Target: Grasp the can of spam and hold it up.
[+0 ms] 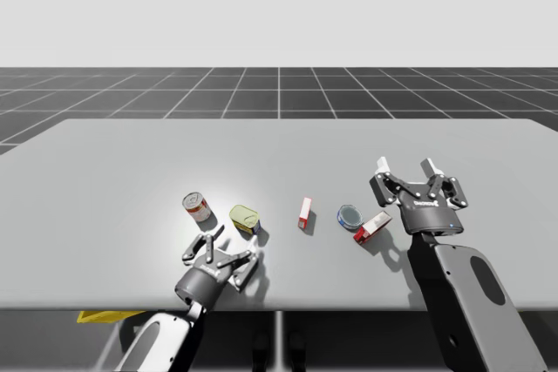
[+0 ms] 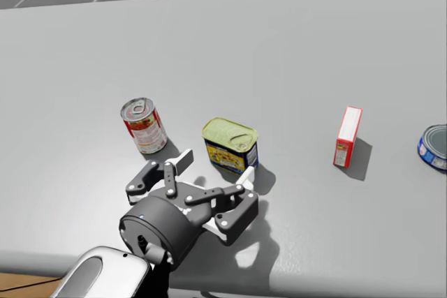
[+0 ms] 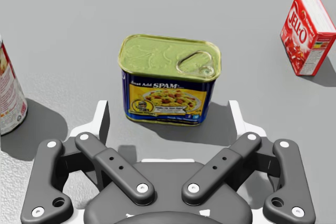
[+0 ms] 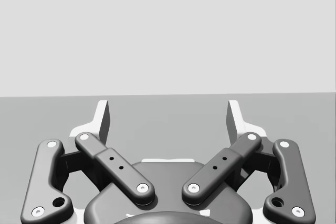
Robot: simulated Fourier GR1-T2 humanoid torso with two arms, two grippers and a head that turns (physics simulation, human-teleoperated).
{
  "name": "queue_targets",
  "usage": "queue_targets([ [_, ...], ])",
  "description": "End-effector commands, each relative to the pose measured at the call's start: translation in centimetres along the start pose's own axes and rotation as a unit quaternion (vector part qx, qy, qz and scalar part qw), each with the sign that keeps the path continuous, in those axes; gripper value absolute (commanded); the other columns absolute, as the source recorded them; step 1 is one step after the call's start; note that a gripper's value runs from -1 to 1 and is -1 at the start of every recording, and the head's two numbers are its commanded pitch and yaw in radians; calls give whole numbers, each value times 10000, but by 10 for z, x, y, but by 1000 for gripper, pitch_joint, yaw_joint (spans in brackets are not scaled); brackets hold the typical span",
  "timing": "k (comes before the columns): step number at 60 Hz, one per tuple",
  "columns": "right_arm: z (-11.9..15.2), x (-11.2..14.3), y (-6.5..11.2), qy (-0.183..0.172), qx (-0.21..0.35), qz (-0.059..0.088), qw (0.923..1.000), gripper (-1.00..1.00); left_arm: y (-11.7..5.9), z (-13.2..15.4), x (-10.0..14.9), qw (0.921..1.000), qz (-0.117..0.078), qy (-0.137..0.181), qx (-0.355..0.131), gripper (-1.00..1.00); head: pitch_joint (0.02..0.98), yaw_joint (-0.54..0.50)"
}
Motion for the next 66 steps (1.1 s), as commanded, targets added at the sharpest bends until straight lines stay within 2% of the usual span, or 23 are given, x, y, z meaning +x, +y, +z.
queue_targets([
  [1,0,0,0,2,4,0,10000,-1000,0,-16,3,9999,-28,68,119,-1000,822,177],
  [10,1,0,0,6,5,-15,10000,-1000,-1,-31,7,9997,-133,58,191,-1000,819,174],
  [26,1,2,-1,14,9,-39,10000,-1000,-3,-49,5,9997,-68,140,195,-1000,816,167],
  [29,1,2,-1,16,12,-41,10000,-1000,-3,-51,3,9997,-9,179,137,-1000,811,166],
  [31,1,2,-2,20,15,-43,10000,-1000,-2,-51,1,9997,-10,200,148,-759,804,166],
  [32,1,2,-2,20,17,-41,10000,-1000,-2,-50,1,9997,-3,213,146,-202,798,165],
  [34,1,2,-1,21,19,-40,10000,-1000,-2,-50,-1,9997,11,236,96,367,791,165],
  [35,1,2,-2,22,19,-41,10000,-1000,-2,-49,-1,9997,-19,243,87,818,785,165],
  [36,2,2,-1,23,20,-40,10000,-1000,-2,-49,-3,9996,-58,254,57,951,765,163],
  [55,2,2,-2,36,6,-45,10000,-1000,-6,-46,-6,9994,-128,280,-152,995,510,164],
  [66,2,2,-2,41,-3,-52,10000,-1000,-7,-45,-4,9991,-230,271,-238,994,449,169],
])
